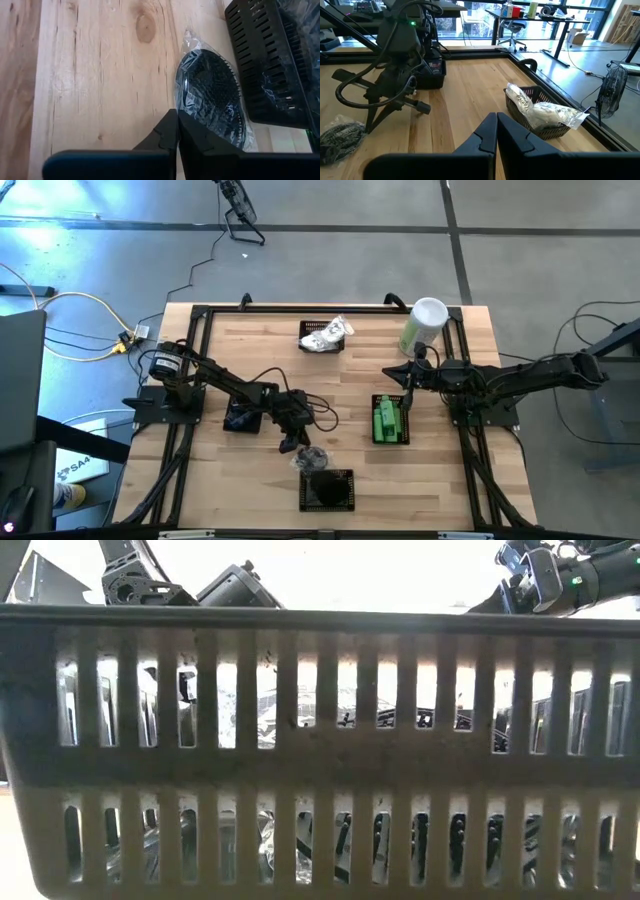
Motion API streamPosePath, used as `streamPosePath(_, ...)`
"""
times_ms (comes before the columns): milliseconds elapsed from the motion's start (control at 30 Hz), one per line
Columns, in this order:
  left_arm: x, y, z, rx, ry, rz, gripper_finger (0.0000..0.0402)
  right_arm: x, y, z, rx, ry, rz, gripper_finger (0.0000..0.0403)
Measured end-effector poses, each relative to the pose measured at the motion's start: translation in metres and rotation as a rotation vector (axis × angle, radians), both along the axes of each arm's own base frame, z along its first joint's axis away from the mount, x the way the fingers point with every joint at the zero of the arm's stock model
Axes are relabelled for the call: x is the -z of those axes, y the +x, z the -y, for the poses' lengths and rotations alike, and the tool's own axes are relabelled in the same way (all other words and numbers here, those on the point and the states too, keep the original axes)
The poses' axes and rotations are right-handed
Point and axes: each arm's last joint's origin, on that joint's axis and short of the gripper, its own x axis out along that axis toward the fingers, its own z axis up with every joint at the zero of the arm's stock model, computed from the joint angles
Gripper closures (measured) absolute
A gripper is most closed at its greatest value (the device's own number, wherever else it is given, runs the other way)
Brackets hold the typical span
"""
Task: Pick & Place Travel size toiletries
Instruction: Put the black brush into the bottom middle black bin
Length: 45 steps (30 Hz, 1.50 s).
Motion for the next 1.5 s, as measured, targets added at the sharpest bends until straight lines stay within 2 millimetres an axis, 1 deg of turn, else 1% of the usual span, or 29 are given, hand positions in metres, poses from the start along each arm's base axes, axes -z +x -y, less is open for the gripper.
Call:
streamPosePath(100, -0.001, 0.001, 0.0, -0.002, -0.001, 0.001, 0.0401, 0.0, 0.0, 0.0, 0.0, 0.0, 0.0, 0.0399)
streamPosePath(167, -0.006, 0.003, -0.003, -0.007, -0.002, 0.004, 0.0401, 0.0, 0.0, 0.0, 0.0, 0.0, 0.0, 0.0399)
streamPosePath(400, -0.03, 0.002, -0.023, 0.005, 0.067, 0.004, 0.0401, 0.0, 0.0, 0.0, -0.001, 0.0, -0.003, 0.0399)
streamPosePath(567, -0.055, -0.001, -0.038, 0.006, 0.13, -0.002, 0.0401, 0.0, 0.0, 0.0, -0.001, 0.0, -0.003, 0.0399)
streamPosePath(833, -0.105, -0.004, -0.064, -0.046, 0.285, 0.005, 0.0401, 0.001, 0.0, 0.0, 0.0, 0.0, -0.008, 0.0399)
streamPosePath(1067, -0.149, 0.001, -0.089, -0.119, 0.48, -0.003, 0.0401, 0.001, 0.0, 0.0, 0.0, -0.001, -0.012, 0.0399)
streamPosePath(1200, -0.169, 0.004, -0.104, -0.172, 0.516, 0.034, 0.0401, 0.002, 0.0, 0.0, 0.0, -0.001, -0.021, 0.0399)
streamPosePath(1333, -0.182, 0.004, -0.107, -0.197, 0.505, 0.025, 0.0401, 0.003, 0.0, 0.0, 0.0, -0.002, -0.028, 0.0399)
streamPosePath(1400, -0.185, 0.002, -0.106, -0.19, 0.502, 0.006, 0.0401, 0.003, 0.0, 0.0, 0.0, -0.002, -0.028, 0.0399)
streamPosePath(1500, -0.185, 0.002, -0.099, -0.178, 0.485, -0.007, 0.0401, 0.003, 0.0, 0.0, 0.0, -0.002, -0.028, 0.0399)
